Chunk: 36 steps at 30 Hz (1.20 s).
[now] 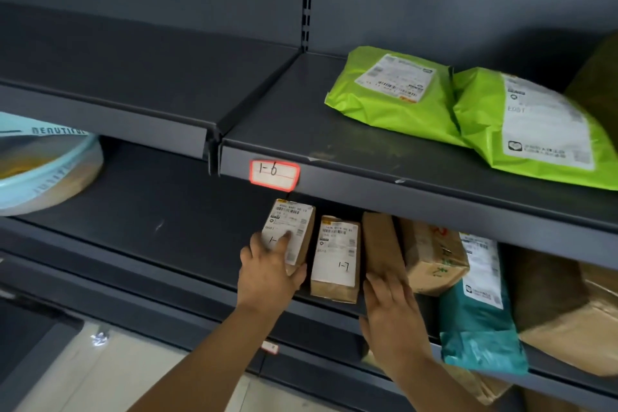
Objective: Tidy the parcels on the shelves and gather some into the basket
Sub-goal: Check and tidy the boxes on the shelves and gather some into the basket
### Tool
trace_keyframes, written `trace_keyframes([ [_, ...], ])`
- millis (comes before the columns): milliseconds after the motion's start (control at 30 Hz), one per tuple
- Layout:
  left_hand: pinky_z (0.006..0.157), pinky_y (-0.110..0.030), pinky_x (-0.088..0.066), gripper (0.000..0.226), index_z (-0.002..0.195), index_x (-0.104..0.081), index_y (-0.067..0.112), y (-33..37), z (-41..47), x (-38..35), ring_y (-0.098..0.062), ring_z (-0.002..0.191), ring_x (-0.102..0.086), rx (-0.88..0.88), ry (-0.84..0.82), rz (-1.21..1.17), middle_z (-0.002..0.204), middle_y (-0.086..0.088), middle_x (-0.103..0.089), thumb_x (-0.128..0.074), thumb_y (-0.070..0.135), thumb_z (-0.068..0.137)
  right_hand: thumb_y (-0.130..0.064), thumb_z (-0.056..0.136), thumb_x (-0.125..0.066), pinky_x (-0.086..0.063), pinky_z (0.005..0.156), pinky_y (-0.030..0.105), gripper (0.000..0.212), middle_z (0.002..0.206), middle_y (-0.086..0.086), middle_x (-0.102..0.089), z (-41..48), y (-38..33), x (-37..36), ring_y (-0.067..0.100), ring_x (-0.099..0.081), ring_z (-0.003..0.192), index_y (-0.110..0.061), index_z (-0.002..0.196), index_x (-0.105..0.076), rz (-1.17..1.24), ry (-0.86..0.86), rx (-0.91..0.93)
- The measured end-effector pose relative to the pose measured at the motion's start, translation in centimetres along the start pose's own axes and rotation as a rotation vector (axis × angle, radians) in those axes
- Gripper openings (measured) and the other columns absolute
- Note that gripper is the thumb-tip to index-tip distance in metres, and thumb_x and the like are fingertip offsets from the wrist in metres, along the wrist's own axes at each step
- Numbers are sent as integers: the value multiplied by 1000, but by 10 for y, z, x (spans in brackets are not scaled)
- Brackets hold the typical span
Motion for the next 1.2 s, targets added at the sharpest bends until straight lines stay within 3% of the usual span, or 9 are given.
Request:
trace_keyframes([
  [167,101,-39,-40,72,147,-21,34,-1,0,2,-33,127,-29,7,-22,30,150,-17,-14,-48,62,86,-28,42,-91,-57,80,46,68,107,6,-64,4,0,10,28,-62,100,-11,105,-72,94,22,-8],
  [267,107,-51,-32,71,145,-29,30,8,-1,4,-38,137,-26,-102,69,185,153,-20,-17,-47,64,85,-26,48,-90,-59,67,40,65,104,11,-63,7,7,20,29,-67,88,-10,107,-69,158,35,-137],
  [333,100,-56,-38,69,134,-48,21,19,-5,4,-37,131,-39,-291,205,204,143,-17,-42,-62,56,77,-29,57,-88,-57,60,39,57,99,16,-62,9,12,27,32,-65,84,-5,105,-67,161,6,-275],
  [467,95,-44,-49,52,110,-68,19,51,-21,-11,-21,115,-57,-653,222,200,118,-1,-65,-82,41,64,-55,89,-49,-50,84,32,64,129,11,-45,9,16,31,26,-48,118,-8,132,-42,186,-142,-507],
  [533,90,-39,-52,51,106,-71,21,57,-26,-24,-18,107,-62,-694,155,216,112,3,-68,-84,38,59,-61,89,-43,-49,85,32,73,132,9,-41,7,18,29,26,-44,122,-8,138,-30,264,-175,-594],
  [700,79,-35,-55,67,109,-70,24,52,-31,-46,-16,97,-66,-700,70,242,116,0,-67,-90,33,46,-67,80,-53,-49,83,40,84,128,11,-48,5,21,11,31,-47,120,-8,136,-34,497,-193,-765],
  [867,76,-32,-56,76,112,-70,23,49,-31,-51,-15,98,-66,-676,67,236,118,-1,-66,-92,25,39,-58,78,-61,-46,71,34,67,112,10,-60,0,26,1,31,-60,100,-9,123,-47,613,-127,-835],
  [1000,75,-31,-57,79,113,-70,23,49,-30,-54,-16,99,-67,-640,66,207,119,0,-66,-93,26,37,-45,72,-71,-40,65,33,55,100,7,-53,-11,32,12,34,-59,89,-6,105,-49,723,-32,-843],
  [1200,75,-30,-58,60,109,-71,22,50,-24,-50,-18,99,-68,-611,94,142,119,0,-66,-87,37,53,-28,62,-82,-43,61,31,60,100,-6,-35,-34,35,32,24,-55,82,-14,103,-41,797,236,-507],
])
Point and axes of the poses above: each hand's wrist, its own z-axis towards the middle knuckle, its own x-axis out of the back of the hand, y = z × x, the point moved 3 cm from there along z, towards the middle knuckle
